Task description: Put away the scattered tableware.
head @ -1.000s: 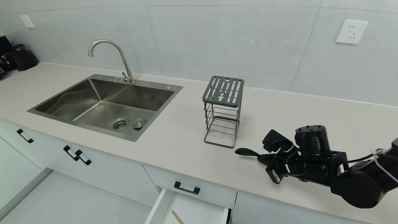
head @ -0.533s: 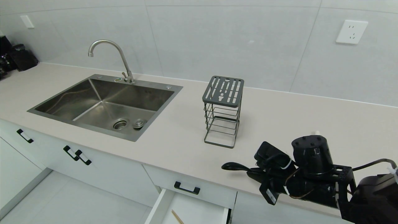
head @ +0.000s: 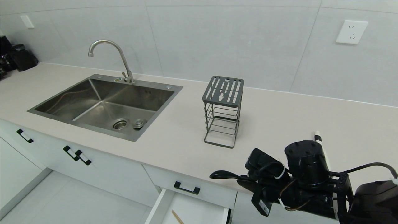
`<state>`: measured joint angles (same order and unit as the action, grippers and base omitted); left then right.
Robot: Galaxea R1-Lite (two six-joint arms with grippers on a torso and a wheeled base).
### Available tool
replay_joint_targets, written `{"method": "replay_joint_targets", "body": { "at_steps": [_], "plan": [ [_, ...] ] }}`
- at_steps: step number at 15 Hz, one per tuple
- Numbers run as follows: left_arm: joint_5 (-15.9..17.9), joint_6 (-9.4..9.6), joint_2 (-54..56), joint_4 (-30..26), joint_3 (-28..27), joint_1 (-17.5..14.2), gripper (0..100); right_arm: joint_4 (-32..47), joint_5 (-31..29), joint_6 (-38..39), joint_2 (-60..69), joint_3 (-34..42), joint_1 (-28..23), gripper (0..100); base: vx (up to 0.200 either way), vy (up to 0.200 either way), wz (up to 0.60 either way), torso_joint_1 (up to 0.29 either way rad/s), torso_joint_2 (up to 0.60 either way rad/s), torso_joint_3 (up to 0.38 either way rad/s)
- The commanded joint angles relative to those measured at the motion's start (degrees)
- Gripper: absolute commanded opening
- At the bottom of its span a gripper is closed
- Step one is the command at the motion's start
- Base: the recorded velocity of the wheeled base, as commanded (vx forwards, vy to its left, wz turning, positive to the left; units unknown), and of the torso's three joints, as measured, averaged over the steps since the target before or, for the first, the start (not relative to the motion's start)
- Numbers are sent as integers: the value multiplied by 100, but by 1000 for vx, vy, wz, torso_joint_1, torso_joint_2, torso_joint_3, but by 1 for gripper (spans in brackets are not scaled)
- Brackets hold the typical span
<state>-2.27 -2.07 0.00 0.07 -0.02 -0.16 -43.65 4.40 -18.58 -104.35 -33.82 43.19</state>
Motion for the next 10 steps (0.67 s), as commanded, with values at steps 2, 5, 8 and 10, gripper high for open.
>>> {"method": "replay_joint_targets", "body": {
  "at_steps": [2, 5, 8, 10],
  "plan": [
    [-2, -4, 0, 1, 2, -2, 100, -3, 35, 56, 3, -46, 172, 0, 0, 0, 0, 0, 0, 0],
    [-2, -4, 0, 1, -6, -2, 100, 41, 184, 74, 3, -152, 497, 0, 0, 0, 0, 0, 0, 0],
    [-2, -4, 0, 1, -6, -2, 100, 41, 369, 408, -77, -415, 910, 0, 0, 0, 0, 0, 0, 0],
    [-2, -4, 0, 1, -6, -2, 100, 41, 360, 671, -121, -521, 1042, 0, 0, 0, 0, 0, 0, 0]
  ]
}}
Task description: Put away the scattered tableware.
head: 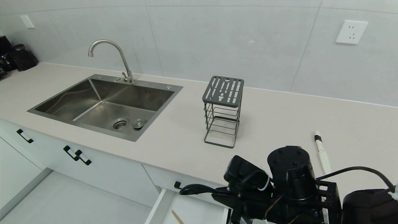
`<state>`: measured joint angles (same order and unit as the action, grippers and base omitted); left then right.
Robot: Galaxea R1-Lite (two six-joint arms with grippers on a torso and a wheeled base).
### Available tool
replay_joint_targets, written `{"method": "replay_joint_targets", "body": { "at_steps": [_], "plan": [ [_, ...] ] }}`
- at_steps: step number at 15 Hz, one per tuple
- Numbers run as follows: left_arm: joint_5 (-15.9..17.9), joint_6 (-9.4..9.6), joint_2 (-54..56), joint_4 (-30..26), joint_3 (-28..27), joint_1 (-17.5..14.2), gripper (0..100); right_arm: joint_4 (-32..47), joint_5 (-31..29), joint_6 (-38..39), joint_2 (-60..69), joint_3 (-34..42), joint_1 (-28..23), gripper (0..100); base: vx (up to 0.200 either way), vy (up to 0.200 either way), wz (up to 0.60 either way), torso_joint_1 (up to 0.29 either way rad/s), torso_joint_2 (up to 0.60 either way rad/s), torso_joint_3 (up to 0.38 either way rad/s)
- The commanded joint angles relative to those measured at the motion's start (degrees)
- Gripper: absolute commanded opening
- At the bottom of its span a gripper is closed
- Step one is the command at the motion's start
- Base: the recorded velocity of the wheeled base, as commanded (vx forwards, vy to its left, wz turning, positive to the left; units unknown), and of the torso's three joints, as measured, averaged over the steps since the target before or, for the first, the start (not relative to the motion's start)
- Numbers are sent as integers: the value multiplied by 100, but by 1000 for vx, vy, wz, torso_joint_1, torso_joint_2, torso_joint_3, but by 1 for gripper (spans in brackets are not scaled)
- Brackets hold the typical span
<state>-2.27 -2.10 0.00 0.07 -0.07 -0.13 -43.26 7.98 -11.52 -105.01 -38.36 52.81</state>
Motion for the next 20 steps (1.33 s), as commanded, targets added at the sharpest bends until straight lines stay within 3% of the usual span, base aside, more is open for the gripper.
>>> {"method": "replay_joint_targets", "body": {
  "at_steps": [1, 9, 12, 20],
  "plan": [
    [-2, -1, 0, 1, 7, -4, 100, -33, 1, 159, -90, -110, 221, 0, 0, 0, 0, 0, 0, 0],
    [-2, -1, 0, 1, -1, -4, 100, -51, 72, 220, -239, -664, 476, 0, 0, 0, 0, 0, 0, 0],
    [-2, -1, 0, 1, -1, -4, 100, -51, 406, 176, -187, -822, 616, 0, 0, 0, 0, 0, 0, 0],
    [-2, -1, 0, 1, -1, -4, 100, 11, 168, -219, -301, -1182, 731, 0, 0, 0, 0, 0, 0, 0]
  ]
}}
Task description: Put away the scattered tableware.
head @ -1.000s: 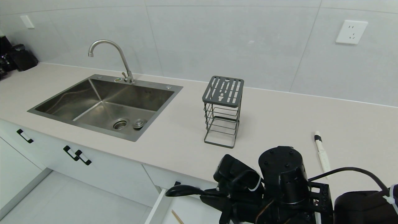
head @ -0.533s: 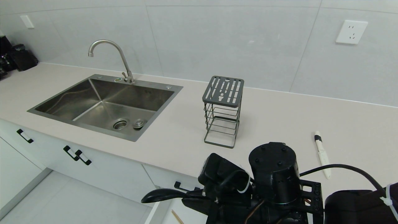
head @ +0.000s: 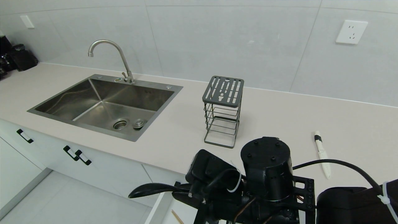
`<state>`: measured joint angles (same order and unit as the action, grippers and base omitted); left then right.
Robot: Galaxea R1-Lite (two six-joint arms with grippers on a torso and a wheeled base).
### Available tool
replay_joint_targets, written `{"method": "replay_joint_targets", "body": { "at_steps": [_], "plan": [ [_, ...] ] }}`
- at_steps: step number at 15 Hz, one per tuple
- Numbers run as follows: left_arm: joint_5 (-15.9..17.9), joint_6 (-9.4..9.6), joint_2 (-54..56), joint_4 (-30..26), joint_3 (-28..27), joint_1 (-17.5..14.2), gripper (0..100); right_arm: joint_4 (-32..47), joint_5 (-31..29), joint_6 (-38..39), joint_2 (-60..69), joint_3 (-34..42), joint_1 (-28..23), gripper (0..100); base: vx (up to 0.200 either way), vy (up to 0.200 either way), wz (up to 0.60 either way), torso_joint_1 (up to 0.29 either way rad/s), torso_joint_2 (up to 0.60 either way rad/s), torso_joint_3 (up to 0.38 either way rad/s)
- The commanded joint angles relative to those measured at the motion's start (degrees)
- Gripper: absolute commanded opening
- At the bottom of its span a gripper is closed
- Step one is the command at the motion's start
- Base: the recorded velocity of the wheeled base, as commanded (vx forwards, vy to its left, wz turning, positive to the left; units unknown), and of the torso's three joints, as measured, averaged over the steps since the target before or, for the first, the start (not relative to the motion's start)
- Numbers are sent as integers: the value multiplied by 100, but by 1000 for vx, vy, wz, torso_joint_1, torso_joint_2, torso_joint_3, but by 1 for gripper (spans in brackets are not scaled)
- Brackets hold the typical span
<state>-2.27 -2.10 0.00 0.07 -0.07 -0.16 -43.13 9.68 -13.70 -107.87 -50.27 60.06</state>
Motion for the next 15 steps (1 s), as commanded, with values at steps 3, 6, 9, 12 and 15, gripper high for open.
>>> {"method": "replay_joint_targets", "body": {
  "at_steps": [3, 6, 9, 12, 15],
  "plan": [
    [-2, -1, 0, 1, -1, -2, 100, -11, -28, -1, 30, 149, 111, 0, 0, 0, 0, 0, 0, 0],
    [-2, -1, 0, 1, -1, -2, 100, -55, -28, -1, 170, 563, 252, 0, 0, 0, 0, 0, 0, 0],
    [-2, -1, 0, 1, -1, -2, 100, -55, -168, -1, 249, 624, 295, 0, 0, 0, 0, 0, 0, 0],
    [-2, -1, 0, 1, -1, -2, 100, -20, -291, -10, 153, 475, 331, 0, 0, 0, 0, 0, 0, 0],
    [-2, -1, 0, 1, 7, -2, 100, 33, -511, -10, -67, 202, 331, 0, 0, 0, 0, -32, 64, 33]
  ]
}}
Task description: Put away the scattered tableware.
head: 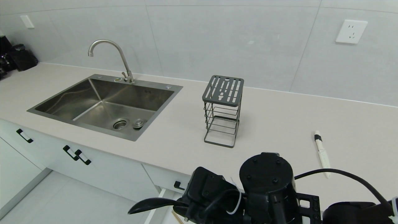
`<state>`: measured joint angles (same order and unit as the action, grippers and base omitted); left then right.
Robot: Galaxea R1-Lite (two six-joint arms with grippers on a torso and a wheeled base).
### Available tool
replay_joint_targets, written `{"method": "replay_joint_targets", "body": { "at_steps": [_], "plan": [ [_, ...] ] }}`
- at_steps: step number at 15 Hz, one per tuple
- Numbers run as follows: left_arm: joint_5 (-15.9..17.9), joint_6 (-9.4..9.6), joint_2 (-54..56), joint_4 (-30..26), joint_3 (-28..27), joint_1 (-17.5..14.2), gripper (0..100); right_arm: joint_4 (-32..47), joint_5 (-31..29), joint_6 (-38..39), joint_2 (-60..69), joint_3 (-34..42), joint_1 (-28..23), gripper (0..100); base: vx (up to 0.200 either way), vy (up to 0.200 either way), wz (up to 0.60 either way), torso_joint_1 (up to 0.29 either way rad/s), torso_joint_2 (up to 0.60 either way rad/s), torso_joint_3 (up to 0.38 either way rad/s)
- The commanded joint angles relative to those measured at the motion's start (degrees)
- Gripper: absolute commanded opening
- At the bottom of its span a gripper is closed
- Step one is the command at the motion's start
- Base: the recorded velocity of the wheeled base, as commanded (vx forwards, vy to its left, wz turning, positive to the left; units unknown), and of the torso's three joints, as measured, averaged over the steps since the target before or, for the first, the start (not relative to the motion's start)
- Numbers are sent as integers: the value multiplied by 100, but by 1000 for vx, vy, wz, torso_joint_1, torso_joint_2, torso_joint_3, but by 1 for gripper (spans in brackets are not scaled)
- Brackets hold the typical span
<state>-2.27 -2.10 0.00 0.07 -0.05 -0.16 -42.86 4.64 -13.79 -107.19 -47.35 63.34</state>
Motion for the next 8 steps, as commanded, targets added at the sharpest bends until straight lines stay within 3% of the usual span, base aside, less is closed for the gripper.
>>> {"method": "replay_joint_targets", "body": {
  "at_steps": [1, 8],
  "plan": [
    [-2, -1, 0, 1, -4, -2, 100, 76, -25, -1, -311, -345, 3, 0, 0, 0, 0, -168, 305, 149],
    [-2, -1, 0, 1, 5, -2, 100, 375, -25, -19, -698, -1470, -41, 0, 0, 0, 0, -233, 470, 228]
  ]
}}
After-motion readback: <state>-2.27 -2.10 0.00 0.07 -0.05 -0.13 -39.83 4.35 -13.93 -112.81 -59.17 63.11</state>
